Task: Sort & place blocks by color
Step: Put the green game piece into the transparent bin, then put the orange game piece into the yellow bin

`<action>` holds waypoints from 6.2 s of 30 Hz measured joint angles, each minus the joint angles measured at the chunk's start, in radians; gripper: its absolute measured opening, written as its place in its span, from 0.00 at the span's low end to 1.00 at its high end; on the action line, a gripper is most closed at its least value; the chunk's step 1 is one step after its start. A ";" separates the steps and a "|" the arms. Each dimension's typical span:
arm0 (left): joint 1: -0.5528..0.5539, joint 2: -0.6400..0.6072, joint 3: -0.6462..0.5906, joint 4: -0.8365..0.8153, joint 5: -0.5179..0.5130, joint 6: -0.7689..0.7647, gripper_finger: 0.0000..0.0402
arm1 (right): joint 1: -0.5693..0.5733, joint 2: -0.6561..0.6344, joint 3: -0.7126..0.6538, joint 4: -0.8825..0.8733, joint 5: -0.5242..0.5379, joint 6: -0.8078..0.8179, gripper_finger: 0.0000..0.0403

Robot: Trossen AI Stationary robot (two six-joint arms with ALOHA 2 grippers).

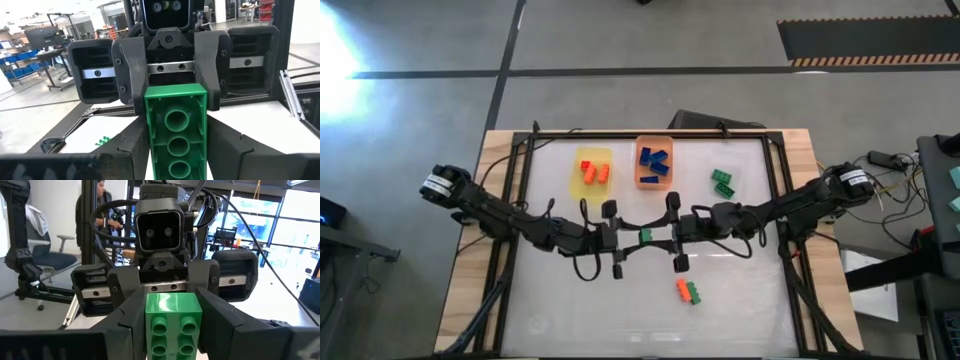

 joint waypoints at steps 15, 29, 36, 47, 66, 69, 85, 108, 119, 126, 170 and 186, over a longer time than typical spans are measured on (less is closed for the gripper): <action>0.001 -0.030 -0.006 -0.126 -0.039 0.008 0.70 | -0.021 -0.076 -0.001 -0.266 0.008 0.079 0.32; 0.001 -0.075 -0.054 -0.210 -0.128 -0.098 0.72 | -0.369 -0.293 -0.001 -1.146 0.245 0.196 0.32; 0.001 -0.075 -0.054 -0.210 -0.128 -0.097 0.72 | -0.649 -0.272 -0.001 -1.303 0.319 0.147 0.32; 0.001 -0.074 -0.054 -0.210 -0.128 -0.097 0.72 | -0.844 -0.108 -0.001 -1.325 0.323 0.053 0.32; 0.002 -0.068 -0.054 -0.211 -0.131 -0.098 0.72 | -0.808 -0.123 -0.001 -1.332 0.301 0.143 0.59; 0.002 -0.068 -0.054 -0.211 -0.131 -0.098 0.72 | -0.770 -0.189 -0.001 -1.331 0.211 0.204 0.57; 0.002 -0.068 -0.054 -0.210 -0.131 -0.098 0.72 | -0.293 -0.379 0.000 -1.197 -0.074 0.688 0.54; 0.001 -0.068 -0.052 -0.213 -0.133 -0.098 0.72 | 0.094 0.101 0.471 -1.596 -0.044 1.068 0.54; -0.013 -0.191 -0.052 -0.343 -0.136 -0.094 0.72 | 0.195 0.357 0.705 -1.832 -0.053 1.317 0.54; -0.013 -0.271 -0.052 -0.387 -0.136 -0.097 0.72 | 0.226 0.479 0.792 -1.878 -0.072 1.373 0.54; -0.014 -0.262 -0.054 -0.395 -0.135 -0.097 0.72 | 0.225 0.681 0.918 -1.951 -0.041 1.261 0.22; -0.064 -0.262 -0.054 -0.405 -0.018 -0.176 0.72 | 0.226 0.530 0.960 -1.942 0.207 0.984 0.23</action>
